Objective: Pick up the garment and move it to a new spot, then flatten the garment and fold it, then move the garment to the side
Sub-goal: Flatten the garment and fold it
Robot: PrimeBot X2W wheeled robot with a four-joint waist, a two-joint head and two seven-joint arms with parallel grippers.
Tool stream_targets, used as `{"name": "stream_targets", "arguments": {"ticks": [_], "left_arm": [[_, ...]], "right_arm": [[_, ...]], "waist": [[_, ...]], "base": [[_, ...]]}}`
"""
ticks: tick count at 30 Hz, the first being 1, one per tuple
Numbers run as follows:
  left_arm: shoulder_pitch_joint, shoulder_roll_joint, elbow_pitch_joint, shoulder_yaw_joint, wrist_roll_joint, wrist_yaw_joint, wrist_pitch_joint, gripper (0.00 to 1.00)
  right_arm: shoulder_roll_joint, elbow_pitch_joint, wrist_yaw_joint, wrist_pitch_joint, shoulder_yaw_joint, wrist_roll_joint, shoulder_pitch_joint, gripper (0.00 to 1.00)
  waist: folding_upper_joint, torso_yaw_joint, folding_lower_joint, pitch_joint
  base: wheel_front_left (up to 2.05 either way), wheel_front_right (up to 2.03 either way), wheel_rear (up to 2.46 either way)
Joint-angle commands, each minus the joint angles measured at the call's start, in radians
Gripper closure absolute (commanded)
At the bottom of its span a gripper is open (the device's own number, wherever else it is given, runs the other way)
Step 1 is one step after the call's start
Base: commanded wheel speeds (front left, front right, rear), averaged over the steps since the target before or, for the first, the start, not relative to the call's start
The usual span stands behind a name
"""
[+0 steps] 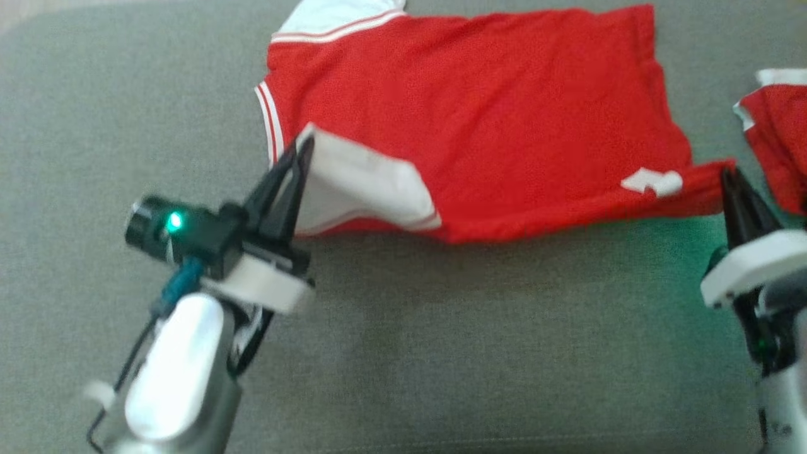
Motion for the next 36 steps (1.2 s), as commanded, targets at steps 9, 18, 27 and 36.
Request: {"name": "stream_targets", "arguments": {"ticks": [9,18,27,36], "left_arm": [[-0.269,0.019,0.093,0.044,0.064,0.007,-0.005,1.00],[-0.361,0.012,0.143,0.049,0.071,0.025,-0.005,1.00],[-0.350,-0.008,0.244,0.052,0.046,0.054,-0.005,0.00],[-0.109,-0.027,0.253,0.092,-0.038,0.104,0.019,0.00]], "right_arm": [[-0.049,0.177,-0.001,-0.069,0.040,-0.058,-0.259,1.00],[-0.054,0.315,-0.001,-0.139,0.093,-0.078,-0.389,1.00],[-0.049,0.414,-0.001,-0.236,0.093,-0.071,-0.429,0.00],[-0.010,0.370,-0.001,-0.280,0.066,-0.039,-0.314,0.00]], "waist": [[0.0000,-0.014,0.0000,0.106],[0.0000,-0.017,0.0000,0.141],[0.0000,-0.012,0.0000,0.122],[0.0000,-0.027,0.0000,0.082]], "base": [[0.00,0.00,0.00],[0.00,0.00,0.00],[0.00,0.00,0.00],[0.00,0.00,0.00]]}}
